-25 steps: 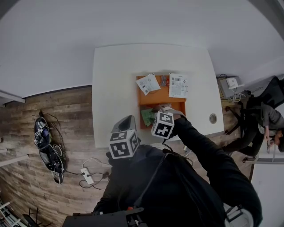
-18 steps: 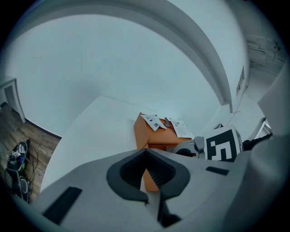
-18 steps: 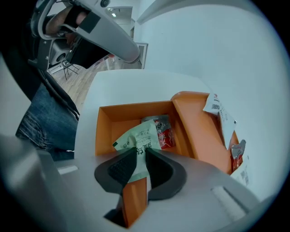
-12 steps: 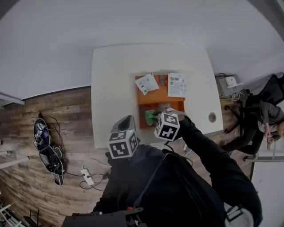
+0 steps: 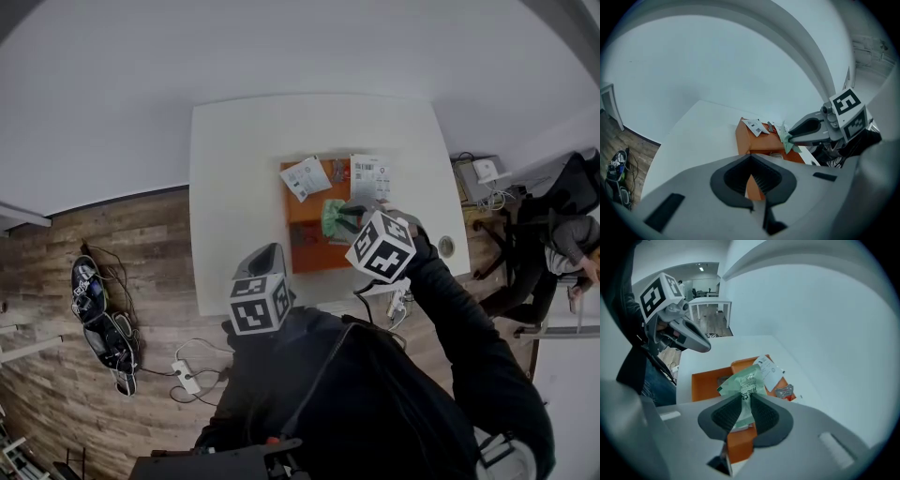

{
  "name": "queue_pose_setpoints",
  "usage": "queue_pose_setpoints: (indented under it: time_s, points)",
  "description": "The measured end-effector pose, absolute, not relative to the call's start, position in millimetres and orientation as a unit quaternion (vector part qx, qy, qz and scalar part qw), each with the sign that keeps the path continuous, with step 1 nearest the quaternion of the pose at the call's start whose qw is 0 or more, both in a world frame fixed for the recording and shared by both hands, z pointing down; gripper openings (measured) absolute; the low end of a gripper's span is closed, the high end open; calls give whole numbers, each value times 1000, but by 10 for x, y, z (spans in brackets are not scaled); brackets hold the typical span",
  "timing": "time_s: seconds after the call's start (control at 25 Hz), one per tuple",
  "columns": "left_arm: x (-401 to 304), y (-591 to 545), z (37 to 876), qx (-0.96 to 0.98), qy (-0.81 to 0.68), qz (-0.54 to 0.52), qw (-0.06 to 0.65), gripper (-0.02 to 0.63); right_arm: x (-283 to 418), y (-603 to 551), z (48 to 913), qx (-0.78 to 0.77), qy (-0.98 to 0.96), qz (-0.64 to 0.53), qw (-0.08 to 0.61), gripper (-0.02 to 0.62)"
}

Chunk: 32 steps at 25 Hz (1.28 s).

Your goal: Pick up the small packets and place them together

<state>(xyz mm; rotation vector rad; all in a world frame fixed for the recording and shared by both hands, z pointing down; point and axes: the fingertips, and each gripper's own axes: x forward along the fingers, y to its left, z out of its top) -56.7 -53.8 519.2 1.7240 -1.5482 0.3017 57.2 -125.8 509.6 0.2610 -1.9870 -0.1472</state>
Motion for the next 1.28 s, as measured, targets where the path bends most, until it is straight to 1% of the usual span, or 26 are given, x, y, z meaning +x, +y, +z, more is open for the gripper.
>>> queue_pose_setpoints:
  time_s: [0.28, 0.92, 1.28]
  points:
    - [-559, -567, 5193, 678, -610, 120, 392, -2, 665, -1656, 5029, 146, -831, -52, 534, 69]
    - [-546, -624, 5224, 674, -610, 118, 400, -2, 693, -1841, 5365, 141, -803, -25, 578, 77]
    - [-568, -644, 5249, 672, -611, 117, 402, -2, 684, -1874, 5431, 140, -794, -32, 590, 129]
